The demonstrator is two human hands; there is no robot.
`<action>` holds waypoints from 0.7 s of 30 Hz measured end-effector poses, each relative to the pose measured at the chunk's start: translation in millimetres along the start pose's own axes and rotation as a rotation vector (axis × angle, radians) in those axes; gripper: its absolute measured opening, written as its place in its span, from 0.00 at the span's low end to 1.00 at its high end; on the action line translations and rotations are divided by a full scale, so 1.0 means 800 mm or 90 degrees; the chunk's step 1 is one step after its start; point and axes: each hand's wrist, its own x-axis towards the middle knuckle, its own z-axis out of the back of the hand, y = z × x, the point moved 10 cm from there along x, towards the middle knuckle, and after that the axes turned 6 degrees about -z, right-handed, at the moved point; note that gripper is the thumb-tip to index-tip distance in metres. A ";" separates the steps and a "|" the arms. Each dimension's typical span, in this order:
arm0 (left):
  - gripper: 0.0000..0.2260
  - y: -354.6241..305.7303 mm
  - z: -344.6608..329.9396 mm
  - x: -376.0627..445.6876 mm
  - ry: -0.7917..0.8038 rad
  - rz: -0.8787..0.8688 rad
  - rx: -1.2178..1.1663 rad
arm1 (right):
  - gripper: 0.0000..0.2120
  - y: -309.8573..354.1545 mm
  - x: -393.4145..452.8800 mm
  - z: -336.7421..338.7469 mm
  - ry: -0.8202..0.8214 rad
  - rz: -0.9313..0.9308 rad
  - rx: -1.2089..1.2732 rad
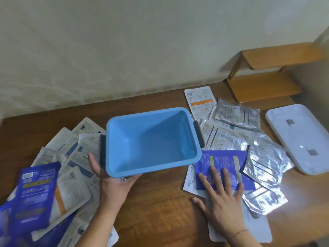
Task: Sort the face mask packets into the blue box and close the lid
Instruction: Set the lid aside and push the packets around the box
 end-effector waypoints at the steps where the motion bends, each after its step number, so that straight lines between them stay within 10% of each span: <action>1: 0.58 0.005 -0.003 -0.002 -0.003 0.035 -0.038 | 0.34 -0.006 0.003 0.001 0.002 0.006 -0.004; 11: 0.53 0.021 -0.025 -0.017 -0.002 0.047 -0.144 | 0.32 -0.064 0.048 0.012 -0.030 0.038 -0.043; 21: 0.49 0.062 0.024 -0.096 -0.165 0.065 0.038 | 0.22 -0.037 0.031 0.038 -0.325 0.218 0.051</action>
